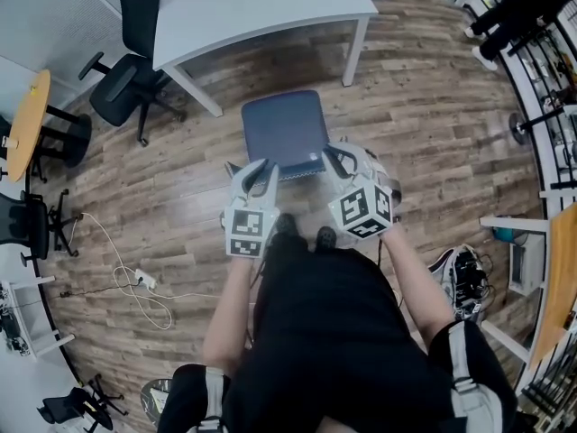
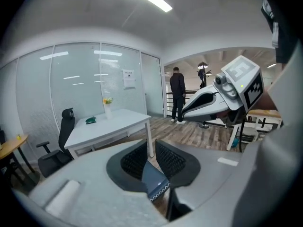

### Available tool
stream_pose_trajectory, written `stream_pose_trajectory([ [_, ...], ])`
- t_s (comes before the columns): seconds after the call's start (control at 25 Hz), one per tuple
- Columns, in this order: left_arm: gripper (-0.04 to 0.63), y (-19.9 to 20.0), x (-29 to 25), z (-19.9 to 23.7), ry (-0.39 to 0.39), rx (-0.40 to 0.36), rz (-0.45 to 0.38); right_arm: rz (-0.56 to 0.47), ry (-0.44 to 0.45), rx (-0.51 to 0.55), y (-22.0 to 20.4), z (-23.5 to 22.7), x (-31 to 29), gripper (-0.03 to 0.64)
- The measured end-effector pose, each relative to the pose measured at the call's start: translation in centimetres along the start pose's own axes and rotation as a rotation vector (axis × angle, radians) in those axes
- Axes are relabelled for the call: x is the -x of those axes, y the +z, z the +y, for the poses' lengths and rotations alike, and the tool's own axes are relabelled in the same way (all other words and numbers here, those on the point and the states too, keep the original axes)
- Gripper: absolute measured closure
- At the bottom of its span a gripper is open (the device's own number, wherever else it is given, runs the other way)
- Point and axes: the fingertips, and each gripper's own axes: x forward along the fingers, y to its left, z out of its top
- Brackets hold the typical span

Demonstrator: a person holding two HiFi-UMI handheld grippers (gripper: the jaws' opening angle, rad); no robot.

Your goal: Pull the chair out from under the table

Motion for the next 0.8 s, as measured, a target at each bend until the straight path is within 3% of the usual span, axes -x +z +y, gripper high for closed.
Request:
stream_pose_trajectory([
  [0.44,0.562,10.0,4.6,1.1,0.063,-0.018,-0.248,-0.264,-0.072,-0.023,8.1,-2.8,5.5,0.614],
  [0.6,0.574,12.2,6.0,1.4,0.077,-0.022,-0.296,-0.355,-0.056,-0.051,10.6,-3.4,7.0,0.614],
  [0.8,0.584,12.8,6.7,0.9,0.072,-0.027,-0.301,-0.385,-0.004,-0.060,11.5,-3.0,8.2,0.615],
])
